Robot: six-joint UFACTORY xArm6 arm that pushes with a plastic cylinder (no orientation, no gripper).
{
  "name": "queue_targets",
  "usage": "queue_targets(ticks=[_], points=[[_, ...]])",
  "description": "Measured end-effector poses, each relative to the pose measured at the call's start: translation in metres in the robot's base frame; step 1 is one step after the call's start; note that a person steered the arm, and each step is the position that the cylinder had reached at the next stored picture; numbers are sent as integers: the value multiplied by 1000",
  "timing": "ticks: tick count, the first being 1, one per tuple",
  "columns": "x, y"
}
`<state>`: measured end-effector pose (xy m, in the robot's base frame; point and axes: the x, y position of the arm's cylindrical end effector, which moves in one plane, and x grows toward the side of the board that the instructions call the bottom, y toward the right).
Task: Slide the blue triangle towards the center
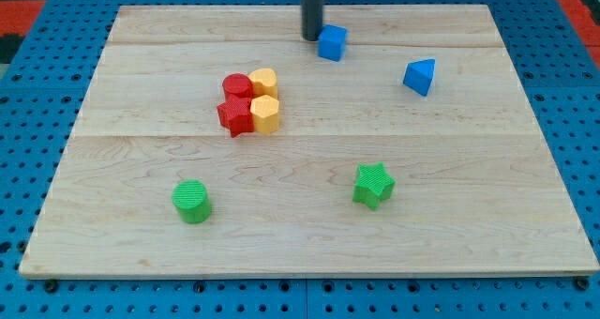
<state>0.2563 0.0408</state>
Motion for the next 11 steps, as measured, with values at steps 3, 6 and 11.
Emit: queue_targets(ticks=[3,6,11], points=[[30,117],[109,140],[157,75]])
